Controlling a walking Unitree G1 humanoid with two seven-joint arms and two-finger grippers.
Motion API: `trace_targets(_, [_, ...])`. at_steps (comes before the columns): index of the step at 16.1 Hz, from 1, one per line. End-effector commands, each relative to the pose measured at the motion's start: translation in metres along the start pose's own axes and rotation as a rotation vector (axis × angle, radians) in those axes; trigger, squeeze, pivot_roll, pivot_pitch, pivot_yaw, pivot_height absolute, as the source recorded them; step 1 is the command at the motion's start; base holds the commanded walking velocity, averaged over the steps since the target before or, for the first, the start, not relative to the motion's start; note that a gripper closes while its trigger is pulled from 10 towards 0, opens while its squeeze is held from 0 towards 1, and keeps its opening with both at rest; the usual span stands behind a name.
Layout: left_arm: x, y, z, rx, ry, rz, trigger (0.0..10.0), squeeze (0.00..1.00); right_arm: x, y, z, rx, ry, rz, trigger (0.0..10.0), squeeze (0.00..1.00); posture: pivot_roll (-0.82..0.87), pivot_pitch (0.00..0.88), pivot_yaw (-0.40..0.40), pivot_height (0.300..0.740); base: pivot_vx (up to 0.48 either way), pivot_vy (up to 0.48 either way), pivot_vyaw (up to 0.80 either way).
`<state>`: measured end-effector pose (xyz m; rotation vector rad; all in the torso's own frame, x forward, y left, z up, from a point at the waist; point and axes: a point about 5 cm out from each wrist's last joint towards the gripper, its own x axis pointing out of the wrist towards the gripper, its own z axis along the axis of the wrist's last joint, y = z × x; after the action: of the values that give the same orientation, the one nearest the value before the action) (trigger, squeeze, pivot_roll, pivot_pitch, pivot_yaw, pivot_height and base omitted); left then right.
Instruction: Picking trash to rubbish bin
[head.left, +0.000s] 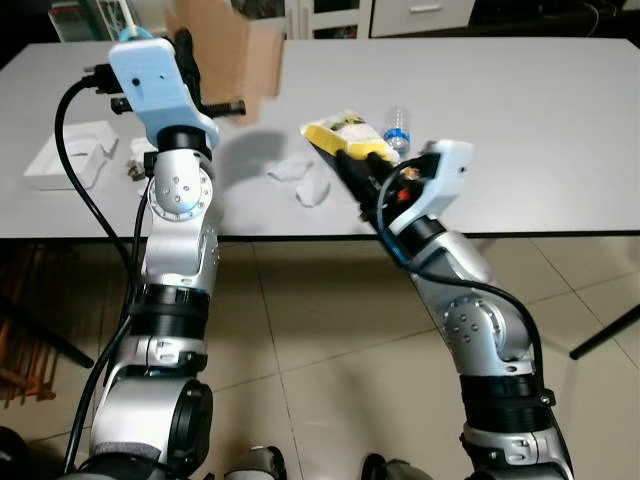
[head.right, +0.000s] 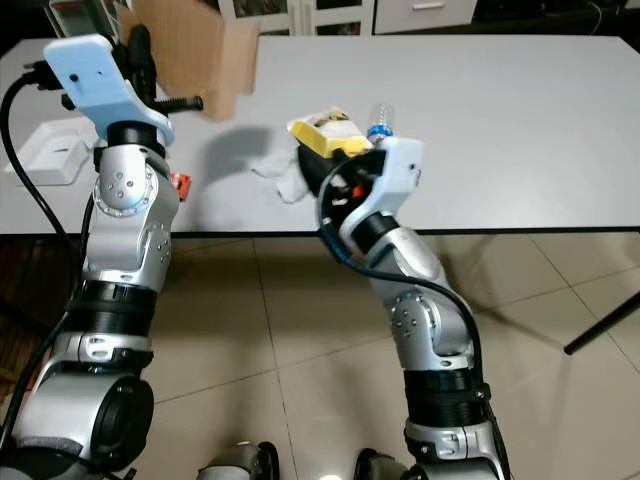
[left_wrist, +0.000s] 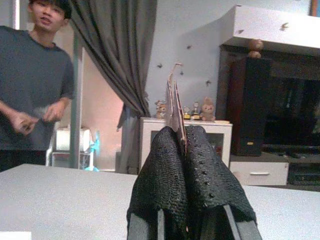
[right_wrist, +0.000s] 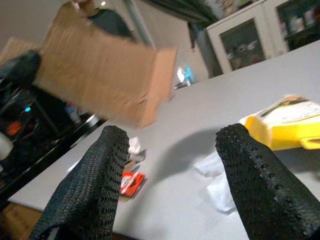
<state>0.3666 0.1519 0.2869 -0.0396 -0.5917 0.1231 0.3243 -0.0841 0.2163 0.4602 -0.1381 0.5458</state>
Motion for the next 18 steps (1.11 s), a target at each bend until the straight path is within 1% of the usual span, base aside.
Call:
trace_targets(1, [-0.003, -0.004, 0.003, 0.007, -0.001, -0.038, 10.0, 0.00, 0.001, -0.005, 0.004, -0.007, -0.021, -0.031, 10.0, 0.00, -0.09, 0.069, 0.051, 0.740, 0.000, 0.000, 0.00])
trace_targets(3, [-0.009, -0.007, 0.002, 0.024, 0.017, -0.075, 10.0, 0.00, 0.002, -0.013, 0.010, -0.018, -0.052, -0.091, 10.0, 0.00, -0.08, 0.061, 0.058, 0.740, 0.000, 0.000, 0.00])
trace_targets(4, [-0.010, -0.007, 0.002, 0.027, 0.021, -0.080, 10.0, 0.00, 0.002, -0.014, 0.011, -0.019, -0.056, -0.099, 10.0, 0.00, -0.08, 0.059, 0.058, 0.740, 0.000, 0.000, 0.00])
trace_targets(6, [-0.019, -0.013, -0.001, 0.038, 0.064, -0.138, 10.0, 0.00, 0.000, -0.023, 0.014, -0.020, -0.079, -0.165, 10.0, 0.00, -0.08, 0.064, 0.064, 0.740, 0.000, 0.000, 0.00])
trace_targets(8, [-0.022, -0.015, -0.001, 0.046, 0.072, -0.158, 10.0, 0.00, 0.000, -0.026, 0.016, -0.030, -0.087, -0.188, 10.0, 0.00, -0.09, 0.063, 0.064, 0.740, 0.000, 0.000, 0.00])
trace_targets(9, [-0.026, -0.015, -0.002, 0.059, 0.081, -0.171, 10.0, 0.00, -0.002, -0.031, 0.020, -0.047, -0.109, -0.224, 10.0, 0.00, -0.09, 0.064, 0.068, 0.740, 0.000, 0.000, 0.00])
trace_targets(11, [-0.029, -0.016, -0.003, 0.060, 0.094, -0.178, 10.0, 0.00, -0.006, -0.034, 0.024, -0.067, -0.132, -0.260, 10.0, 0.00, -0.09, 0.060, 0.065, 0.740, 0.000, 0.000, 0.00])
trace_targets(14, [-0.033, -0.022, -0.010, 0.050, 0.125, -0.178, 10.0, 0.00, -0.010, -0.039, 0.027, -0.100, -0.147, -0.313, 10.0, 0.00, -0.09, 0.071, 0.057, 0.740, 0.000, 0.000, 0.00])
trace_targets(18, [-0.046, -0.026, -0.026, 0.054, 0.186, -0.195, 10.0, 0.00, -0.015, -0.048, 0.025, -0.119, -0.144, -0.399, 10.0, 0.00, -0.09, 0.084, 0.054, 0.740, 0.000, 0.000, 0.00])
